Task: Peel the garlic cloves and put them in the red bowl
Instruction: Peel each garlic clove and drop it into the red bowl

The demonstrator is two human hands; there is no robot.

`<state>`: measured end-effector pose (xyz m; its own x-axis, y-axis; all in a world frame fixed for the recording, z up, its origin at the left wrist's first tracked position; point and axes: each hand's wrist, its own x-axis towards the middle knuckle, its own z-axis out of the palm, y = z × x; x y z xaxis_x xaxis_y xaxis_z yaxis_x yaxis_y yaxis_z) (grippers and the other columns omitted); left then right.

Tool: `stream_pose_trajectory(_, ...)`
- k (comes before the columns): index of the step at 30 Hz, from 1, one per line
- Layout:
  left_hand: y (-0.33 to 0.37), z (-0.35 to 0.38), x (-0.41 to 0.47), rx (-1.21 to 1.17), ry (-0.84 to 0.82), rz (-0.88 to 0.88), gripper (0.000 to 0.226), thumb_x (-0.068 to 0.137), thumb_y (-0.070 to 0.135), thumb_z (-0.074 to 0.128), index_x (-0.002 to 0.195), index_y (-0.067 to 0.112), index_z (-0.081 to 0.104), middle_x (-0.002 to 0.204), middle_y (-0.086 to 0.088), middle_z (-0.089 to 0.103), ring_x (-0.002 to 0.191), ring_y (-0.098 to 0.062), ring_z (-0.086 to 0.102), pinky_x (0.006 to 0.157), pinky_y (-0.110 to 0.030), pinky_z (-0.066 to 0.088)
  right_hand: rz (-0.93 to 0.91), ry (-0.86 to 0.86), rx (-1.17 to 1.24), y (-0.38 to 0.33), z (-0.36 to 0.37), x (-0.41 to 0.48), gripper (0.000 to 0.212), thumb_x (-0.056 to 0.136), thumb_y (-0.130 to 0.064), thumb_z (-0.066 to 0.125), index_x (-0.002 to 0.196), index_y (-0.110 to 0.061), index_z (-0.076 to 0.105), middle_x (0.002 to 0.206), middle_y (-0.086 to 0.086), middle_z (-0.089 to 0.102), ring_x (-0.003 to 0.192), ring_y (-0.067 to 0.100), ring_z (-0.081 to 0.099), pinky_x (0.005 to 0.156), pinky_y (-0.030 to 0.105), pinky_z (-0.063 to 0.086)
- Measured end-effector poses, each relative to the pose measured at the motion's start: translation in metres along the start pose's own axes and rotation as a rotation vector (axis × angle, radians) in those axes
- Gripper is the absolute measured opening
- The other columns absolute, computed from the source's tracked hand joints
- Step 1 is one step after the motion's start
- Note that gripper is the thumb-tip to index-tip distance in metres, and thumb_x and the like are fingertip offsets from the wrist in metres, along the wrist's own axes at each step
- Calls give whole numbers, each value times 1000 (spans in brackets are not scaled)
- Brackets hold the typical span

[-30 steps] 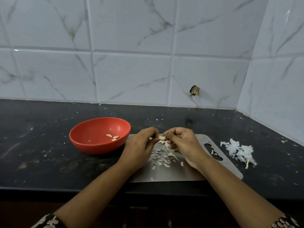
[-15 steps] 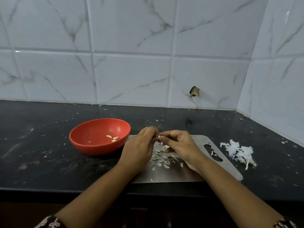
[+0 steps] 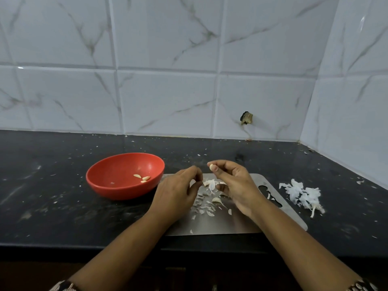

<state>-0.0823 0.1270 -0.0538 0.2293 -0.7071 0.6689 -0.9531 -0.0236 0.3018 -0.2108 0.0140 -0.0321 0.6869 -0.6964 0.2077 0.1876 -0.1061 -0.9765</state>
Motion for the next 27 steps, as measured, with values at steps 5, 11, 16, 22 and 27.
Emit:
stream_pose_trajectory(5,-1,0,0,-15,-6,-21,15,89,14,60,97,27,65,91,15,71,59,3,51,60,-9,33,3,-21,22,3,-1,1,13,85,-13,69,98,-11,74,87,4,73,72,7,65,70,19,55)
stream_pose_trajectory(11,0,-3,0,-137,31,-68,18,91,42,58,102,29,58,93,15,71,60,-1,61,61,-24,49,-43,-78,-30,4,0,1,15,87,0,66,97,-10,73,95,16,73,85,19,69,80,23,57)
stream_pose_trajectory(16,-2,-4,2,-196,83,-84,16,89,32,65,103,26,65,88,12,71,62,-5,62,61,-27,51,-133,-111,-130,5,4,-1,13,85,1,68,91,-9,73,83,4,74,77,13,69,67,19,54)
stream_pose_trajectory(22,-1,-5,1,-185,141,-81,9,86,22,70,94,22,72,78,13,70,63,-3,61,58,-21,49,-178,-88,-348,11,4,1,10,93,-8,61,96,-8,71,73,3,68,67,12,67,61,24,56)
stream_pose_trajectory(27,-1,-4,1,-154,172,-92,11,85,23,71,95,23,74,82,9,73,68,-8,65,63,-36,55,-309,-58,-688,11,7,0,13,96,-11,56,97,-14,69,75,-8,64,64,1,61,58,12,49)
